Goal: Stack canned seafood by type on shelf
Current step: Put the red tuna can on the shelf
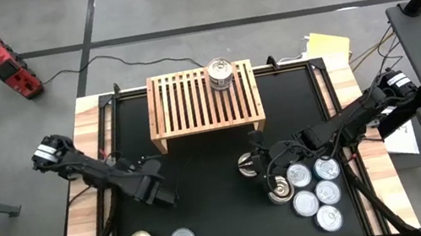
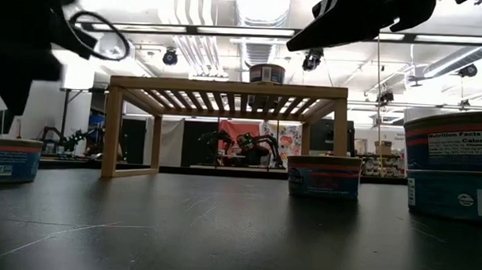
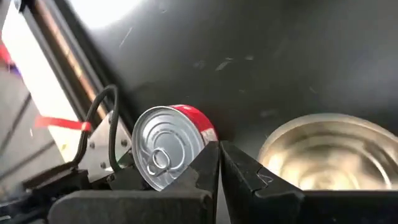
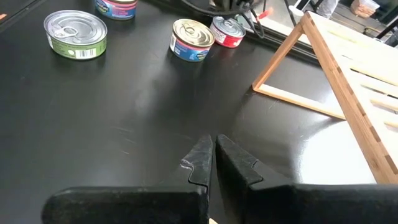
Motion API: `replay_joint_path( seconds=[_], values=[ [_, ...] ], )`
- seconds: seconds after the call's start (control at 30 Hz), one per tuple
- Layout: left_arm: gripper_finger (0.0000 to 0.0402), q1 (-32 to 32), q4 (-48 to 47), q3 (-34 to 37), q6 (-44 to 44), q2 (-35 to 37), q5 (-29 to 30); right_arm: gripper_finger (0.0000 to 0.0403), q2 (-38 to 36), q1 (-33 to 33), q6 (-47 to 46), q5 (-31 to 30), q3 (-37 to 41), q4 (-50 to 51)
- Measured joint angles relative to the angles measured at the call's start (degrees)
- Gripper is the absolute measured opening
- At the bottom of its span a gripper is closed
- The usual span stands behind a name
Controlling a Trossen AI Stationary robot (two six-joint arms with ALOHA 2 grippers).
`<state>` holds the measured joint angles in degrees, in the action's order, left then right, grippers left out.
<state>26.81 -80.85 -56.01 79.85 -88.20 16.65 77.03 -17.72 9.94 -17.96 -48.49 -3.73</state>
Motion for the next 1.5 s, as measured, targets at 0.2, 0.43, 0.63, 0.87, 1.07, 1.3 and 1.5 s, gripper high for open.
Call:
replay_joint_path(
  seconds=[0.2, 0.43, 0.63, 0.87, 1.07, 1.3, 1.5],
  values=[
    [0.0, -5.6, 0.3, 1.7, 2.0, 0.0, -1.6, 0.0013, 0.0, 0.0, -0.4, 0.0, 0.3, 0.0],
    [0.0, -8.2, 0.9, 5.7, 3.8, 0.0, -3.4, 0.0013, 0.0, 0.0, -2.2, 0.1, 1.9, 0.0],
    [0.0, -8.2, 3.9, 9.8, 5.1, 0.0, -7.2, 0.0013, 0.0, 0.0, -2.5, 0.0, 2.4, 0.0],
    [0.0, -8.2, 9.6, 12.7, 1.8, 0.1, -7.2, 0.0013, 0.0, 0.0, -2.5, 0.0, 2.4, -0.1],
    [0.0, -8.2, 11.6, 12.1, -1.5, 0.1, -7.2, 0.0013, 0.0, 0.0, -2.4, 0.0, 2.4, -0.5],
    [0.0, -8.1, 17.0, 8.1, -7.3, 0.1, -7.2, 0.0013, 0.0, 0.0, -2.3, 0.0, 2.4, -1.2],
    [0.0, -8.1, 24.4, 6.1, -13.4, 0.1, -7.2, 0.0013, 0.0, 0.0, -2.3, 0.0, 2.4, -1.3]
  ],
)
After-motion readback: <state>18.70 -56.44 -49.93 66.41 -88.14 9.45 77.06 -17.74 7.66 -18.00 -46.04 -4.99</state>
